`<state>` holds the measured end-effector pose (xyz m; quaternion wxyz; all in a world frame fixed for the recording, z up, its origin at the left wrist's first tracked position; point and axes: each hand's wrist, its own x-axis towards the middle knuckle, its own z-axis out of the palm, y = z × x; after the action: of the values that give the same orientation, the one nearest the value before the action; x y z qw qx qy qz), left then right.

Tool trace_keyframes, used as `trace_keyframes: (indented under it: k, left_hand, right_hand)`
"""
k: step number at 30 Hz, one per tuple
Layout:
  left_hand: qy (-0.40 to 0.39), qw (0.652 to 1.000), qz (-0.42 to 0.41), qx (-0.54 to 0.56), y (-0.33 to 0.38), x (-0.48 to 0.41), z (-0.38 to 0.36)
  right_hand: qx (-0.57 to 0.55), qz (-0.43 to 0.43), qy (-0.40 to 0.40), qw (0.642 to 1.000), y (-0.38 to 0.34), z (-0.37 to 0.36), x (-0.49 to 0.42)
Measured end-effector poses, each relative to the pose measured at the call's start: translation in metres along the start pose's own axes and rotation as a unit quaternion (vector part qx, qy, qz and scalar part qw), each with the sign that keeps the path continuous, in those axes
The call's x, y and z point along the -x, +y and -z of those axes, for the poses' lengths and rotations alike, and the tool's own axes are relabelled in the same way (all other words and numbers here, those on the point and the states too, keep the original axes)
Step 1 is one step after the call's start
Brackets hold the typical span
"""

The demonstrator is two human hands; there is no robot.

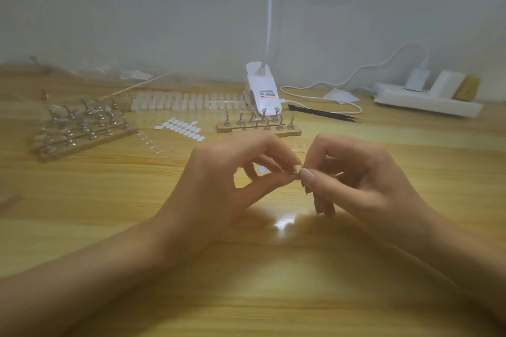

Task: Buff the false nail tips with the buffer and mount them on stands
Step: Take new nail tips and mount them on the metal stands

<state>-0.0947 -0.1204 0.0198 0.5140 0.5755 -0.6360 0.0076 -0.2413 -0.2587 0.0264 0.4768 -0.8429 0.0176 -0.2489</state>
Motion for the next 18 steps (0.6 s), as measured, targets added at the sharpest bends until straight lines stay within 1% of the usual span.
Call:
trace_keyframes:
  k: [5, 8, 11, 14, 18]
  left_hand:
    - [0.019, 0.993, 0.049, 0.110, 0.0011, -0.0005, 0.0014]
    - [0.029, 0.987, 0.083, 0.135, -0.0013, -0.0004, 0.0035]
    - [0.028, 0.989, 0.090, 0.113, -0.0023, 0.0001, 0.0035]
    - [0.012, 0.994, 0.078, 0.070, -0.0008, 0.0016, 0.0020]
    - [0.004, 0.999, 0.040, 0.022, 0.0023, 0.0019, -0.0009]
  right_hand:
    - [-0.102, -0.051, -0.007, 0.993, -0.0016, -0.0028, -0.0006]
    - [-0.121, -0.105, 0.000, 0.987, -0.0023, -0.0011, -0.0025]
    - [-0.115, -0.142, 0.014, 0.983, 0.0002, 0.0007, -0.0011]
    - [-0.099, -0.131, 0.020, 0.986, -0.0002, -0.0013, 0.0011]
    - [-0.078, -0.113, 0.024, 0.990, -0.0014, -0.0050, 0.0013]
